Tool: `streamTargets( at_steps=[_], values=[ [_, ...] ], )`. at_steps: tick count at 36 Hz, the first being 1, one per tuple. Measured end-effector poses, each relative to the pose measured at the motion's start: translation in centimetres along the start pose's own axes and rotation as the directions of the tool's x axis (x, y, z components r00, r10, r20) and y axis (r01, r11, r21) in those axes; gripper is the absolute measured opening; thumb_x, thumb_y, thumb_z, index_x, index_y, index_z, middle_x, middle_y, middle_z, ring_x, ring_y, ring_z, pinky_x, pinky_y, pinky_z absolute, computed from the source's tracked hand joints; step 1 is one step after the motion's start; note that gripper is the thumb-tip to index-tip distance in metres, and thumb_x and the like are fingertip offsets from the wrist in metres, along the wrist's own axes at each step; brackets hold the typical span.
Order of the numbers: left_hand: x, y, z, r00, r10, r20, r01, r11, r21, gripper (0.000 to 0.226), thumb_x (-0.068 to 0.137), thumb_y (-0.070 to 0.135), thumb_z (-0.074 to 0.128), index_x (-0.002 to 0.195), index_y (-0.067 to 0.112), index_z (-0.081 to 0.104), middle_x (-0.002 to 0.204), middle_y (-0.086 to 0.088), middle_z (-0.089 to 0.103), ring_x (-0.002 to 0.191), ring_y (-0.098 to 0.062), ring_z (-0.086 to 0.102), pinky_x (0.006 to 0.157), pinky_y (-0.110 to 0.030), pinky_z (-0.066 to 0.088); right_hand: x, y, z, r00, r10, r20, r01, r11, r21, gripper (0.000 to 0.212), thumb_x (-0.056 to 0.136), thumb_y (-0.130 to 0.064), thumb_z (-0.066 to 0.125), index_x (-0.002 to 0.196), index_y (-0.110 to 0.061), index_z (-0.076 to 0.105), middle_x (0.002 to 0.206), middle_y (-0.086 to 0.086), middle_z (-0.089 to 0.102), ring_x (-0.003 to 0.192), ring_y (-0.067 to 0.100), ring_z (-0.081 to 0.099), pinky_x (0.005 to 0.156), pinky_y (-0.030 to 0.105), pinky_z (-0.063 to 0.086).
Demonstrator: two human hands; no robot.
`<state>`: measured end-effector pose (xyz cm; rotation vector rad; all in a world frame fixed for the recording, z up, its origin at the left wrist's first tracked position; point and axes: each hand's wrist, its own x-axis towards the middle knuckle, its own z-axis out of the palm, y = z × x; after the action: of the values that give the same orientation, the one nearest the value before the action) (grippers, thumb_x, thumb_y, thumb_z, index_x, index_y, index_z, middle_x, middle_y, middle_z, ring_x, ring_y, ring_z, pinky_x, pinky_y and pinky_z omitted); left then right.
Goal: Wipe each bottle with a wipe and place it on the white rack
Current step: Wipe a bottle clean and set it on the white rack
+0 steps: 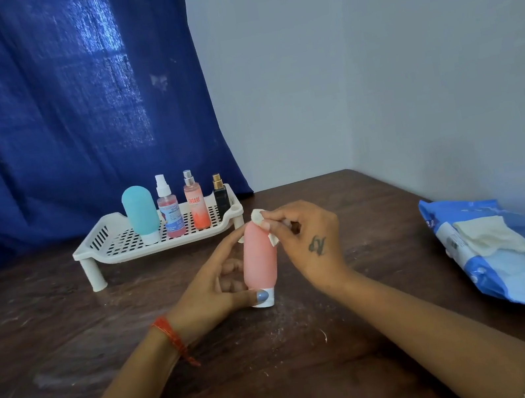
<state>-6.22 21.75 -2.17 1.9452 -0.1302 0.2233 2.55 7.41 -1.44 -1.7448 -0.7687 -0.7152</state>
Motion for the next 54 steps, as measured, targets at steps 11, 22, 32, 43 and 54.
streamTargets(
  at_steps=[11, 22, 32, 43, 54],
  values=[
    [0.0, -0.7, -0.2, 0.998, -0.051, -0.04, 0.048, 0.996, -0.08, 0.103, 0.055, 0.022, 0.084, 0.141, 0.04, 0.03, 0.114, -0.01, 0.067, 0.102, -0.024, 0.067, 0.086, -0.04, 0.056, -1.1, 0.6, -0.5, 0.944, -0.233, 0.235, 0.234, 0.972, 0.022, 0.016, 0.071, -0.011, 0.079, 0.087, -0.014, 0.076, 0.088, 0.0, 0.068, 0.078, 0.0, 0.055, 0.067, 0.004, 0.044],
    [-0.1, -0.6, -0.3, 0.998, -0.049, -0.027, 0.047, 0.995, -0.085, 0.096, 0.07, -0.008, 0.074, 0.14, 0.041, 0.03, 0.116, -0.015, 0.065, 0.105, -0.031, 0.064, 0.092, -0.046, 0.052, -0.3, 0.2, -1.9, 0.816, -0.25, 0.522, 0.182, 0.967, 0.179, 0.014, 0.065, -0.004, 0.077, 0.078, -0.009, 0.076, 0.077, 0.001, 0.069, 0.069, 0.007, 0.061, 0.063, 0.013, 0.046],
    [-0.1, -0.4, -0.2, 0.996, -0.09, -0.014, 0.087, 0.99, -0.108, 0.096, 0.066, 0.015, 0.076, 0.141, 0.047, 0.026, 0.117, -0.011, 0.065, 0.106, -0.023, 0.065, 0.092, -0.043, 0.052, 0.6, 1.7, -1.4, 0.978, -0.163, 0.128, 0.16, 0.987, 0.032, 0.024, 0.077, 0.0, 0.071, 0.097, -0.012, 0.073, 0.098, 0.003, 0.068, 0.087, 0.011, 0.064, 0.074, 0.018, 0.055],
    [-0.3, 0.3, 0.1, 0.986, -0.144, -0.081, 0.112, 0.946, -0.305, 0.089, 0.062, 0.004, 0.072, 0.133, 0.044, 0.037, 0.111, -0.011, 0.069, 0.101, -0.026, 0.068, 0.079, -0.042, 0.058, -0.5, 0.9, -1.6, 0.94, -0.147, 0.307, 0.137, 0.989, 0.054, 0.015, 0.071, -0.002, 0.077, 0.082, -0.012, 0.074, 0.089, 0.002, 0.071, 0.077, -0.001, 0.061, 0.069, 0.012, 0.053],
    [-0.3, 0.5, -0.4, 0.979, -0.155, -0.131, 0.083, 0.896, -0.437, 0.083, 0.079, -0.011, 0.059, 0.136, 0.043, 0.032, 0.112, -0.013, 0.069, 0.099, -0.029, 0.068, 0.073, -0.037, 0.059, -0.6, 0.3, -1.8, 0.881, -0.072, 0.467, 0.02, 0.993, 0.116, 0.019, 0.069, 0.006, 0.071, 0.07, -0.013, 0.075, 0.071, -0.02, 0.06, 0.076, 0.002, 0.06, 0.062, 0.008, 0.048]
  ],
)
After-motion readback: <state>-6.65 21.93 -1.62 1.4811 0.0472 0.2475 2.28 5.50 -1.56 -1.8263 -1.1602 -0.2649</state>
